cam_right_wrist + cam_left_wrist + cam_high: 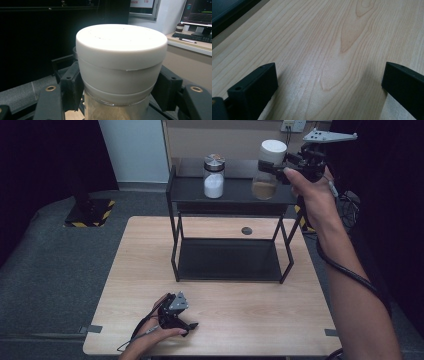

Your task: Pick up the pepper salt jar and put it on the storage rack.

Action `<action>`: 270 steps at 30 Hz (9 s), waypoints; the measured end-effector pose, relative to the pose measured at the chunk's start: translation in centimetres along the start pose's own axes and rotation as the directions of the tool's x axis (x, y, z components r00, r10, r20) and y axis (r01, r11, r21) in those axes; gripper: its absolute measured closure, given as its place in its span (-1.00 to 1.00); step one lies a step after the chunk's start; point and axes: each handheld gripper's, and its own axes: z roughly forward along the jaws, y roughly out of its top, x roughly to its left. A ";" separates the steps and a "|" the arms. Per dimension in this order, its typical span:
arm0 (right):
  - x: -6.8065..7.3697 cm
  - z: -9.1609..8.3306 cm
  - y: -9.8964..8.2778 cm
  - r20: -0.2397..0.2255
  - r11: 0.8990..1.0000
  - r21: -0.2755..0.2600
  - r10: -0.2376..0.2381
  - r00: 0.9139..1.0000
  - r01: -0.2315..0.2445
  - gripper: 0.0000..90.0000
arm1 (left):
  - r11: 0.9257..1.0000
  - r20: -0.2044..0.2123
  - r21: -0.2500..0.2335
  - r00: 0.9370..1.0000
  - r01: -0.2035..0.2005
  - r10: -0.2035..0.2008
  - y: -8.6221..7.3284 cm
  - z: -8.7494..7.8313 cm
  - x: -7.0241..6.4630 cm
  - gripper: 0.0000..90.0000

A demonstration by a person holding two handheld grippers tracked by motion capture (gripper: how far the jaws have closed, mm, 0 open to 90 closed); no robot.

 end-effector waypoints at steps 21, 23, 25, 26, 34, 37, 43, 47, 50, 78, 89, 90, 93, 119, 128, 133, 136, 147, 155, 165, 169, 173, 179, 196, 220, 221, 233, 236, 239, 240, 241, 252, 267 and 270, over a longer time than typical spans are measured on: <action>-1.7 2.2 -1.0 0.030 0.999 0.032 0.032 0.999 -0.033 -0.20 | 1.000 0.009 -0.002 1.000 -0.008 0.008 0.0 0.0 -0.4 -1.00; -1.8 2.4 -1.1 0.035 0.999 0.036 0.031 0.999 -0.032 -0.20 | 1.000 0.009 -0.002 1.000 -0.008 0.008 0.0 0.0 -0.4 -1.00; -1.9 2.5 -1.2 0.040 0.999 0.043 0.029 0.999 -0.031 -0.20 | 1.000 0.009 -0.002 1.000 -0.008 0.008 0.0 0.0 -0.4 -1.00; -1.9 2.6 -1.2 0.041 0.999 0.043 0.027 0.999 -0.029 -0.20 | 1.000 0.009 -0.002 1.000 -0.007 0.007 0.0 0.0 -0.4 -1.00; -2.0 3.5 -1.2 0.046 0.998 0.060 0.029 0.999 -0.031 -0.20 | 1.000 0.009 -0.002 1.000 -0.007 0.007 0.0 0.0 -0.4 -1.00; -2.0 3.7 -1.2 0.045 0.998 0.061 0.024 0.999 -0.026 -0.20 | 1.000 0.010 -0.002 1.000 -0.009 0.009 0.0 0.0 -0.4 -1.00; -2.0 3.7 -1.3 0.043 0.998 0.060 0.018 0.999 -0.020 -0.20 | 1.000 0.011 -0.002 1.000 -0.009 0.009 0.0 0.0 -0.4 -1.00; -1.9 3.7 -1.4 0.045 0.998 0.059 0.015 0.999 -0.017 -0.20 | 1.000 0.011 -0.002 1.000 -0.009 0.009 0.0 0.0 -0.4 -1.00; -1.8 3.7 -1.5 0.048 0.998 0.056 0.019 0.999 -0.021 -0.20 | 1.000 0.010 -0.002 1.000 -0.009 0.009 -0.1 0.0 -0.4 -1.00; -1.7 3.6 -1.3 0.052 0.998 0.054 0.013 0.999 -0.016 -0.35 | 1.000 0.011 -0.002 1.000 -0.010 0.010 0.0 0.0 -0.4 -1.00; -0.3 2.4 -1.2 0.103 0.998 0.063 -0.016 0.995 0.009 -0.73 | 1.000 0.011 -0.002 1.000 -0.010 0.010 0.0 0.0 -0.4 -1.00; -0.2 2.2 -1.2 0.103 0.998 0.061 -0.015 0.995 0.009 -0.76 | 1.000 0.011 -0.002 1.000 -0.009 0.009 0.0 0.0 -0.4 -1.00; 0.2 1.6 -1.3 0.114 0.998 0.063 -0.018 0.993 0.011 -0.85 | 1.000 0.011 -0.002 1.000 -0.009 0.009 0.0 0.0 -0.4 -1.00; 3.4 -1.8 -4.3 0.089 1.000 0.020 0.001 0.996 -0.003 -0.94 | 1.000 0.011 -0.002 1.000 -0.009 0.009 0.0 0.0 -0.4 -1.00; 4.8 -2.5 -6.9 0.061 1.000 0.020 -0.003 0.998 0.002 -0.94 | 1.000 0.010 -0.002 1.000 -0.010 0.010 0.0 0.0 -0.4 -1.00; 5.3 -2.8 -8.6 0.053 1.000 0.024 0.003 0.999 -0.004 -0.95 | 1.000 0.010 -0.001 1.000 -0.011 0.011 0.0 0.0 -0.4 -1.00; 5.6 -2.9 -9.5 0.050 1.000 0.028 0.010 0.999 -0.012 -0.94 | 1.000 0.010 -0.001 1.000 -0.010 0.010 0.0 0.0 -0.4 -1.00; 6.2 -3.3 -12.8 0.034 0.999 0.040 0.025 0.999 -0.026 -0.95 | 1.000 0.010 -0.001 1.000 -0.011 0.011 0.0 0.0 -0.4 -1.00; 6.7 -3.6 -14.8 0.033 0.998 0.062 0.028 0.999 -0.030 -0.95 | 1.000 0.010 -0.001 1.000 -0.011 0.011 0.0 0.0 -0.4 -1.00; 7.8 -3.8 -17.8 0.018 0.993 0.115 0.015 1.000 -0.017 -0.96 | 1.000 0.010 -0.001 1.000 -0.011 0.011 0.0 0.0 -0.4 -1.00; 8.3 -3.9 -19.6 0.008 0.990 0.141 0.011 1.000 -0.012 -0.95 | 1.000 0.010 -0.002 1.000 -0.011 0.011 0.0 0.0 -0.4 -1.00; 8.6 -4.2 -21.8 -0.005 0.985 0.170 0.028 1.000 -0.027 -0.95 | 1.000 0.010 -0.002 1.000 -0.011 0.011 0.0 0.0 -0.4 -1.00; 9.0 -4.7 -24.9 -0.014 0.969 0.244 0.045 0.999 -0.040 -0.94 | 1.000 0.010 -0.002 1.000 -0.011 0.011 0.0 0.0 -0.4 -1.00; 9.5 -6.5 -29.7 -0.030 0.932 0.360 0.070 0.997 -0.054 -0.94 | 1.000 0.010 -0.002 1.000 -0.011 0.011 0.0 0.0 -0.4 -1.00; 10.3 -5.4 -30.9 -0.036 0.866 0.500 0.030 0.999 -0.008 -0.92 | 1.000 0.010 -0.004 1.000 -0.006 0.006 -0.1 0.0 -0.5 -1.00; 10.3 -5.2 -31.0 -0.040 0.864 0.503 0.029 0.999 -0.005 -0.92 | 1.000 0.010 -0.004 1.000 -0.006 0.006 -0.1 0.0 -0.5 -1.00; 10.9 -4.1 -31.0 -0.071 0.845 0.534 0.018 0.997 0.023 -0.92 | 1.000 0.011 -0.002 1.000 -0.008 0.008 -0.1 -0.1 -0.5 -1.00; 11.0 -3.9 -30.9 -0.079 0.842 0.539 0.011 0.997 0.033 -0.91 | 1.000 0.011 -0.003 1.000 -0.007 0.007 -0.1 -0.1 -0.5 -1.00; 11.1 -3.6 -30.7 -0.079 0.833 0.552 0.004 0.997 0.040 -0.92 | 1.000 0.010 -0.003 1.000 -0.007 0.007 -0.1 -0.1 -0.5 -1.00; 11.2 -3.5 -30.7 -0.076 0.828 0.559 0.003 0.997 0.040 -0.92 | 1.000 0.010 -0.003 1.000 -0.007 0.007 -0.1 -0.1 -0.5 -1.00; 11.3 -3.3 -30.6 -0.073 0.823 0.566 0.000 0.997 0.041 -0.94 | 1.000 0.011 -0.002 1.000 -0.009 0.009 -0.1 -0.1 -0.5 -1.00; 11.3 -3.2 -30.5 -0.068 0.819 0.572 0.004 0.998 0.036 -0.97 | 1.000 0.011 -0.003 1.000 -0.007 0.007 -0.1 -0.1 -0.5 -1.00; 11.3 -3.2 -30.5 -0.068 0.819 0.572 0.004 0.998 0.035 -0.97 | 1.000 0.017 -0.001 1.000 -0.015 0.015 -0.1 -0.1 -0.3 -1.00; 11.3 -3.2 -30.5 -0.068 0.819 0.572 0.004 0.998 0.035 -0.97 | 1.000 0.016 -0.002 1.000 -0.014 0.014 -0.1 -0.1 -0.3 -1.00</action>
